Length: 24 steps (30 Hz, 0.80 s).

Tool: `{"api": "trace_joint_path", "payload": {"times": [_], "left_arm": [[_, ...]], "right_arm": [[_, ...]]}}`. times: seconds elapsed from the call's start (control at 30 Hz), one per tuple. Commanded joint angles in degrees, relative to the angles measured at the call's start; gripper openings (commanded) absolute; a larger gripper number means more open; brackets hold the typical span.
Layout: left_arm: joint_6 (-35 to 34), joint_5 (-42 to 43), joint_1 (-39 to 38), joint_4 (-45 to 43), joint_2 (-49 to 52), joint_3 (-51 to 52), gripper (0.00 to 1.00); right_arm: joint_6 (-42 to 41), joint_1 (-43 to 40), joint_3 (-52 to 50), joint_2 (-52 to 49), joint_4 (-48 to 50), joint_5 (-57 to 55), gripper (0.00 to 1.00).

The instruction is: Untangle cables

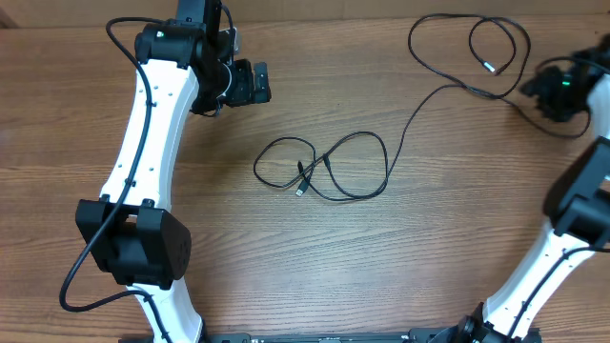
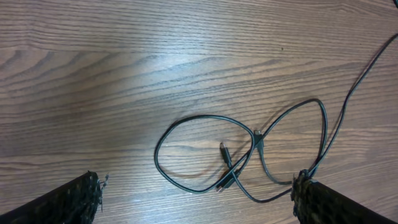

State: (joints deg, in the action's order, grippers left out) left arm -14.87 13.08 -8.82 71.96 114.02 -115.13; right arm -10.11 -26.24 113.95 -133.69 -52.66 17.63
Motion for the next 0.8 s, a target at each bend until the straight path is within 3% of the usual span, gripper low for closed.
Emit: {"api": "trace_joint_path", "payload": {"times": [0.0, 0.3, 0.5, 0.77], "left_arm": [[-0.59, 0.04, -0.87, -0.22, 0.31, -0.37, 1.00], [-0.63, -1.73, -0.81, -0.04, 0.33, -0.35, 1.00], [-4.90, -4.85, -0.74, 0.09, 0.44, -0.35, 1.00], [-4.44, -4.42, -0.85, 6.21, 0.61, -0.37, 0.99]], "right_arm": [[-0.42, 5.14, 0.83, -0.07, -3.78, 2.23, 0.62], [-6.23, 10.40, 0.96, 4.72, -16.04, 3.15, 0.62], [-5.88, 11.74, 0.94, 13.27, -27.63, 6.08, 0.63], [-1.81, 21.77, 0.87, 23.82, -36.87, 4.00, 0.62]]}}
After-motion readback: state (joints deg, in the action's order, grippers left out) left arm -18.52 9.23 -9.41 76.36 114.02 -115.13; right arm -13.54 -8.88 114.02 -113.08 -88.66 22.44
